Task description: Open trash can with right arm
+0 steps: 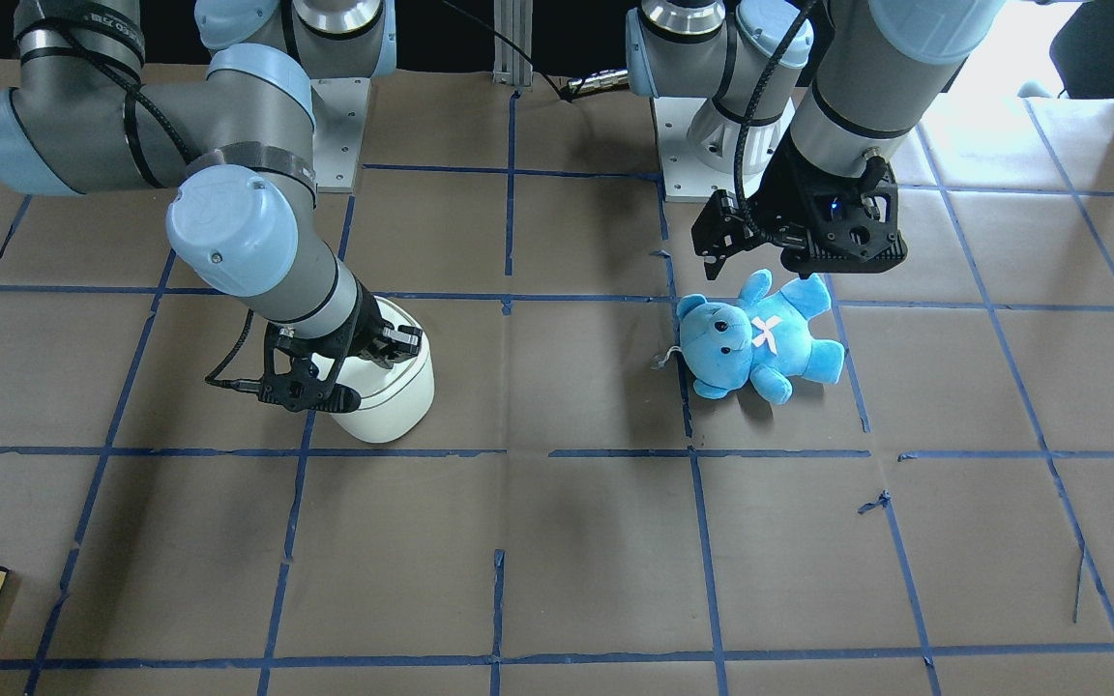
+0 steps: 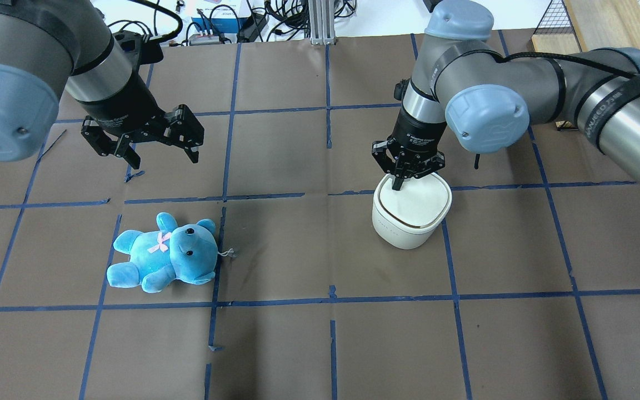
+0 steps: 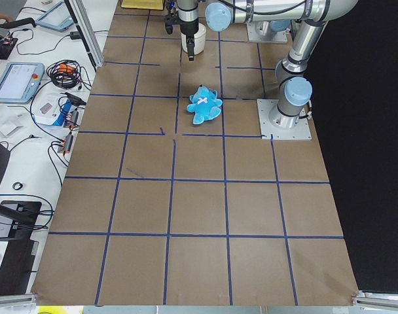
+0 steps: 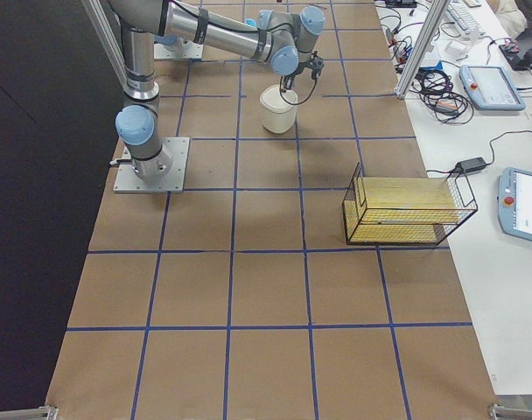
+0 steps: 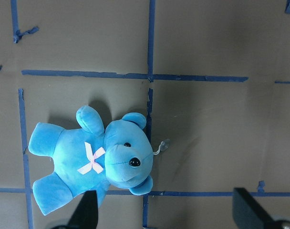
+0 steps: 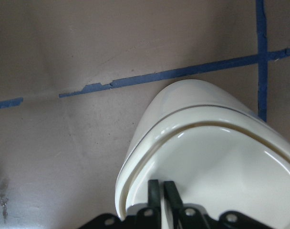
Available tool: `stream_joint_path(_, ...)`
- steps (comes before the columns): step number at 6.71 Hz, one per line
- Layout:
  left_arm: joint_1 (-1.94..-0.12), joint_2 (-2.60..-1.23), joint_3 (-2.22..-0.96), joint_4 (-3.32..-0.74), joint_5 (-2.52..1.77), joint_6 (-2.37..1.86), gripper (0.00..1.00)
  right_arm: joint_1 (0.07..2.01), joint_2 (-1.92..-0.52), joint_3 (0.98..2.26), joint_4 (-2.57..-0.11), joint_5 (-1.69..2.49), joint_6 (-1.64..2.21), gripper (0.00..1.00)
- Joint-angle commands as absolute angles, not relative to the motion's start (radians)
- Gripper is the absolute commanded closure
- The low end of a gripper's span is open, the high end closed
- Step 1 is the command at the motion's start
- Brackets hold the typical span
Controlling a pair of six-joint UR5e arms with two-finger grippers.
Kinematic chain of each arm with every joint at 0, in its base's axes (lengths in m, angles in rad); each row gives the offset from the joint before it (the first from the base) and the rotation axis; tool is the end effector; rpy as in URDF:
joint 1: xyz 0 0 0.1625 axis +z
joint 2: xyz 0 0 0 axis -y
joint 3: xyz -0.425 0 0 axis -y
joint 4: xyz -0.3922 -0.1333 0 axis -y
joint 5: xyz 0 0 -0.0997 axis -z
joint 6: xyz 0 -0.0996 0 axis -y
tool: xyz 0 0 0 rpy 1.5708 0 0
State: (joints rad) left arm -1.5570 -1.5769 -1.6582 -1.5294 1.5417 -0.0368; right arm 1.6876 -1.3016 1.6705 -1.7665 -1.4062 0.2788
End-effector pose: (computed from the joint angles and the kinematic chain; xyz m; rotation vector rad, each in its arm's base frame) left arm -0.1295 -0.4893 0.4463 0.0799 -3.1110 -0.0816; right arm 0.2139 -0.5389 0.3168 0.2641 2.9878 0.3039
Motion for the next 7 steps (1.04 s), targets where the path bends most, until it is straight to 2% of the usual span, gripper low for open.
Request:
stream_joint_path(1, -1.557, -1.577, -1.658, -1.529, 1.542, -0.037, 0.0, 1.671, -1.339, 1.544, -1.661, -1.486, 0.265, 0.02)
stream_joint_path(3, -1.557, -1.577, -1.66, -1.529, 1.542, -0.037, 0.0, 1.622, -1.391, 1.332, -1.434, -1.61, 0.188, 0.0)
stream_joint_path(4, -1.557, -1.577, -1.658, -1.529, 1.542, -0.037, 0.0, 1.588, -1.449, 1.327, -1.419, -1.63, 0.119, 0.0)
stream_joint_path(7, -1.557, -1.577, -1.658, -1.529, 1.542, -0.037, 0.0, 1.574, -1.466, 1.331, -1.388, -1.626, 0.095, 0.0)
